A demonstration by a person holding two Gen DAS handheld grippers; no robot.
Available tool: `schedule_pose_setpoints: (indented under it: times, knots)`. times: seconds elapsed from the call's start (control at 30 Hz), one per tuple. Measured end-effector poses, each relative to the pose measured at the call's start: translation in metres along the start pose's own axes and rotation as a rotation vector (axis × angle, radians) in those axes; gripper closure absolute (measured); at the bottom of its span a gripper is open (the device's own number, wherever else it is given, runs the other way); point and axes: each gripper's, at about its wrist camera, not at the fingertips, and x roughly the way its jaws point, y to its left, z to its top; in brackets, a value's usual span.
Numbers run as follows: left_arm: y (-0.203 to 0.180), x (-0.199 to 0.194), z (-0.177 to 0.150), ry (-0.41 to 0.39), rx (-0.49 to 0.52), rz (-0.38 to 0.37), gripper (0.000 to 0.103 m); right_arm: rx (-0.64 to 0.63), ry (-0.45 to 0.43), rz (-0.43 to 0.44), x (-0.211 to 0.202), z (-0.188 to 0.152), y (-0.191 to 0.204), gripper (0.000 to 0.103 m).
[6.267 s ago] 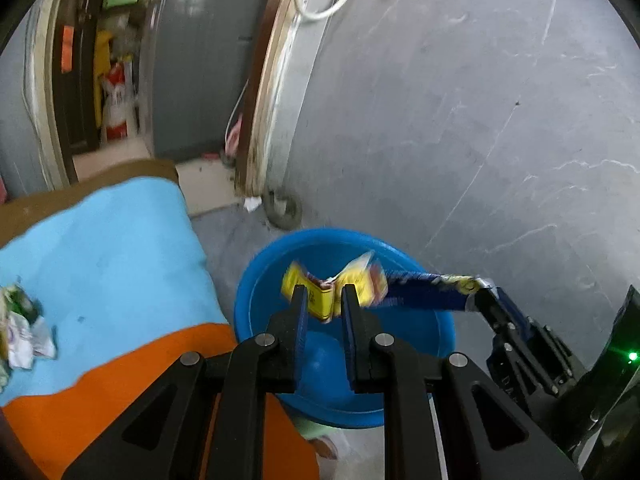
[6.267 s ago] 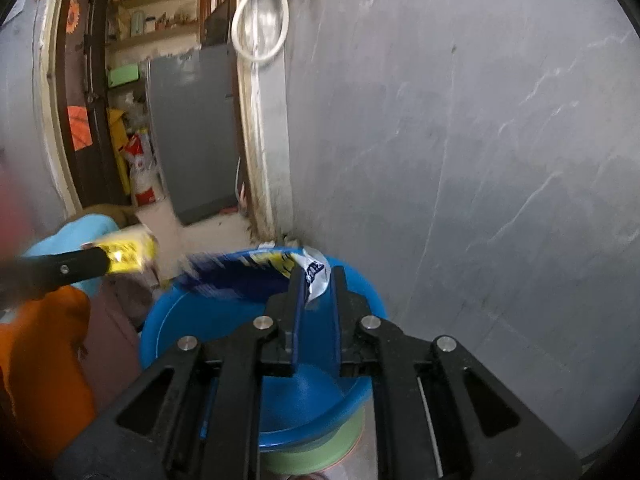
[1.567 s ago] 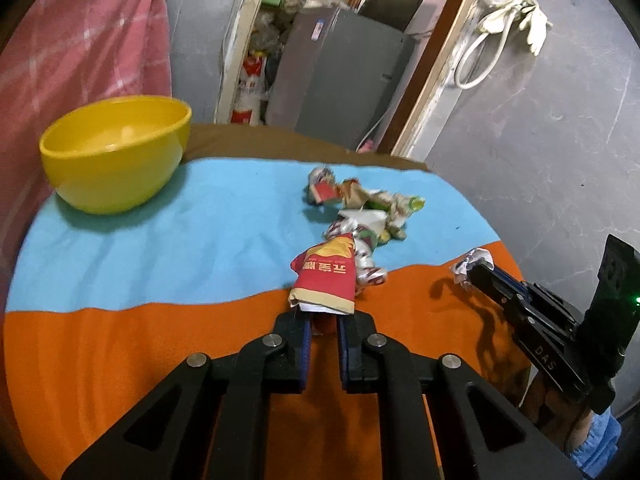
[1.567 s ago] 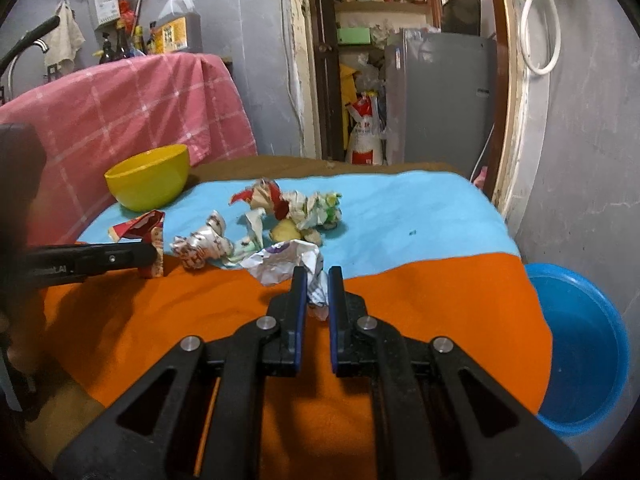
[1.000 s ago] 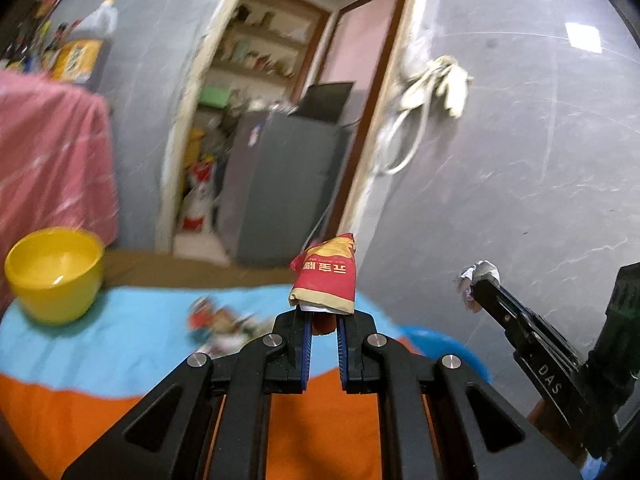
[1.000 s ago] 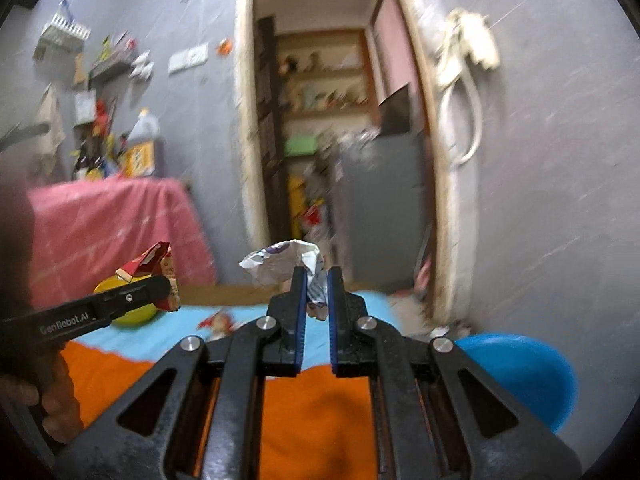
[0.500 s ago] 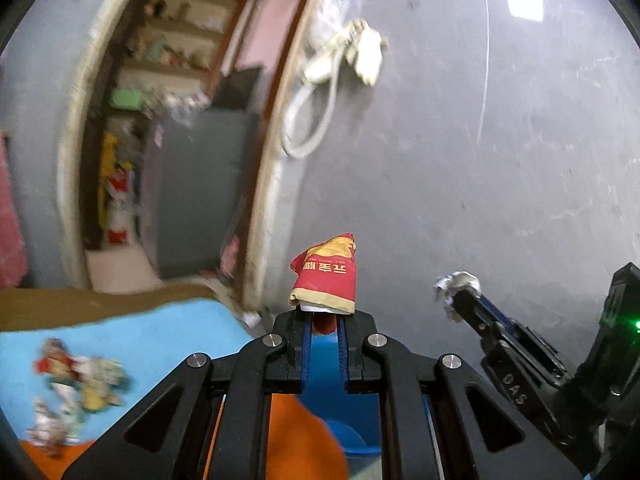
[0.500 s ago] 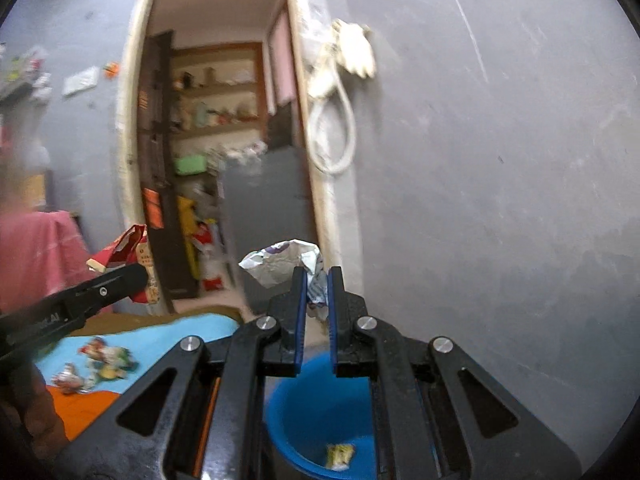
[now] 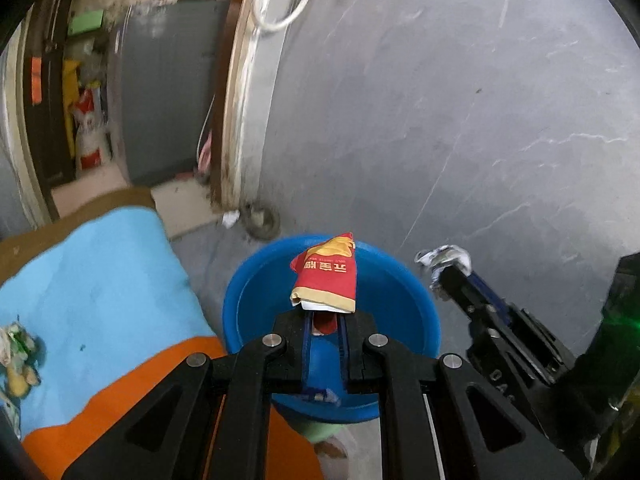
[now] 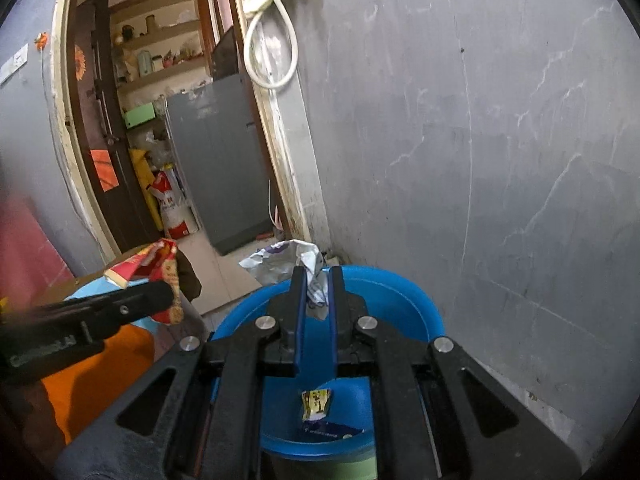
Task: Collect trash
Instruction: 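Lift both scraps over the blue basin and open both grippers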
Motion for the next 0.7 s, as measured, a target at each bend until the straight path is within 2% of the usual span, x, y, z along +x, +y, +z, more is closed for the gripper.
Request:
schedule_pose_setpoints:
  times: [0.07, 0.17, 0.23, 0.27, 0.3, 0.47, 0.6, 0.7]
  knots:
    - [-0.002, 0.011, -0.005, 0.041, -0.014, 0.041, 0.093, 0.003, 0.014, 0.0, 0.002, -0.001, -0.001, 0.087]
    - [0.008, 0.02, -0.009, 0.079, -0.06, 0.042, 0.089, 0.012, 0.031, 0.003, 0.007, -0.001, -0.004, 0.086]
    - [0.013, 0.023, -0.008, 0.087, -0.084, 0.042, 0.083, 0.018, 0.042, 0.005, 0.009, -0.002, -0.005, 0.085]
    - [0.018, 0.022, -0.009, 0.086, -0.1, 0.04, 0.074, 0.019, 0.045, 0.005, 0.009, -0.002, -0.005, 0.083]
    - [0.021, 0.022, -0.009, 0.082, -0.113, 0.04, 0.07, 0.021, 0.05, 0.004, 0.01, -0.002, -0.005, 0.082]
    - [0.034, 0.006, -0.006, 0.053, -0.145, 0.032, 0.068, 0.024, 0.054, 0.009, 0.012, -0.002, -0.006, 0.068]
    - [0.04, -0.02, -0.009, -0.014, -0.161, 0.042, 0.055, 0.023, 0.044, 0.018, 0.006, -0.005, -0.005, 0.058]
    - [0.048, -0.041, -0.014, -0.077, -0.167, 0.054, 0.046, 0.024, 0.004, 0.03, -0.004, -0.004, -0.001, 0.043]
